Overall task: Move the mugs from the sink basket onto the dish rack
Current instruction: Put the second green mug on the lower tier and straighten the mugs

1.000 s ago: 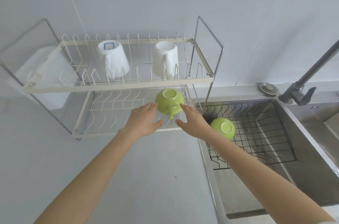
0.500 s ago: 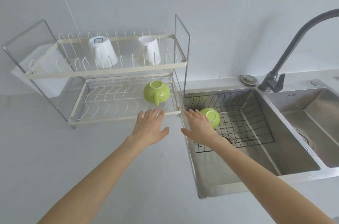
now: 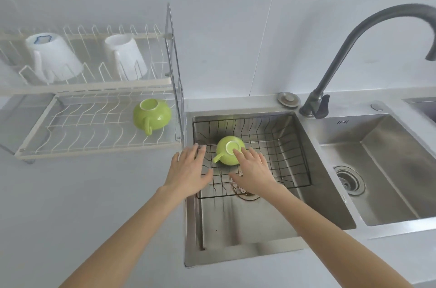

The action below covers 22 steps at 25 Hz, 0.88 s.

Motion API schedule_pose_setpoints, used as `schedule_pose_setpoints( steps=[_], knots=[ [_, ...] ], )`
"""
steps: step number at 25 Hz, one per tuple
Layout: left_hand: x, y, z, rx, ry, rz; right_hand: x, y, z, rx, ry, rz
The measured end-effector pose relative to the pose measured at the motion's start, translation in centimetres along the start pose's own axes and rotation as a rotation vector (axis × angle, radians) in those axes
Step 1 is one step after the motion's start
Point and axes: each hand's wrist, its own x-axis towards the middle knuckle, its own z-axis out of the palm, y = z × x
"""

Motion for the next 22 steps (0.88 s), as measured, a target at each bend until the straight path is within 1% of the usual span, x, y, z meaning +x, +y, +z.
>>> schedule_pose_setpoints(
  steps=[3, 8, 11, 15, 22],
  knots=[
    [1.7, 2.4, 1.3, -0.012, -0.014, -0.035, 0.9, 3.1, -0.2, -0.004, -0.027, -0.022],
    [4.5, 5.4, 3.3, -0.072, -0.082, -0.131, 2.3, 7.1, -0.3, 0.013, -0.085, -0.055],
    [6.0, 6.2, 4.2, -0.089, -0.08, -0.158, 3.4, 8.7, -0.1, 0.031, -0.124, -0.066],
    [8.3, 6.4, 4.9, -0.13, -0.117, -0.18, 5.5, 10.1, 0.4, 0.079, -0.163, -0.048],
    [13.1, 4.7, 6.8, -0.166, -0.169, -0.194, 9.5, 10.7, 2.9, 0.213, -0.222, 0.013]
  ],
)
